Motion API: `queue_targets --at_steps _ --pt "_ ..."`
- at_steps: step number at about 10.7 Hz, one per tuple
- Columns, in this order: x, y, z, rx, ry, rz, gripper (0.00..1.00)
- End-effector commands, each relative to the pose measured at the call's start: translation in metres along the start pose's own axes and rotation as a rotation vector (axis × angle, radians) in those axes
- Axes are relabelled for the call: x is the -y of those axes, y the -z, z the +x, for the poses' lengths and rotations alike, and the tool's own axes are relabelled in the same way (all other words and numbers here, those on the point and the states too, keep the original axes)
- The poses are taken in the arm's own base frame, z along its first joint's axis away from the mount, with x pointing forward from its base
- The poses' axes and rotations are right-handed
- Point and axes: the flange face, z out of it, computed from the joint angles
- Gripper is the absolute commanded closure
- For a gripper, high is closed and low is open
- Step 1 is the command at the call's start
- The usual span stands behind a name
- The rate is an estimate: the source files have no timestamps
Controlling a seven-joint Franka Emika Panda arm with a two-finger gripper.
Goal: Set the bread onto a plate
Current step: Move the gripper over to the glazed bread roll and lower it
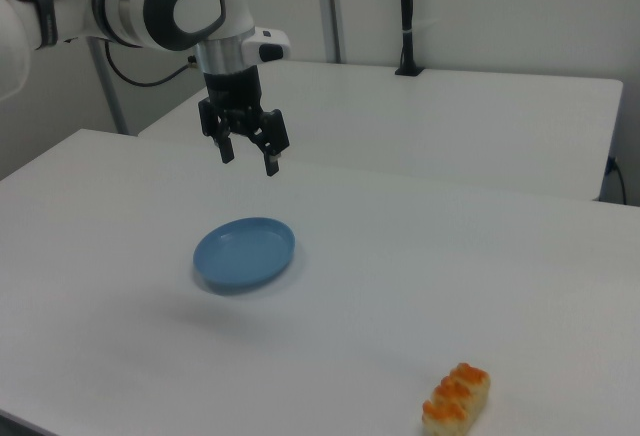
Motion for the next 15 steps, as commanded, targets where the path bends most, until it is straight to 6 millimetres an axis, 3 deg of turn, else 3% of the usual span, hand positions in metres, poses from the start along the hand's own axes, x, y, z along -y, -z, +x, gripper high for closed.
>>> queue_targets --at_steps 1,15 --pt "-0.004 0.008 -0.009 0.007 0.007 -0.008 0.00" --pt "-0.040 0.024 -0.016 0.021 -0.055 0.000 0.00"
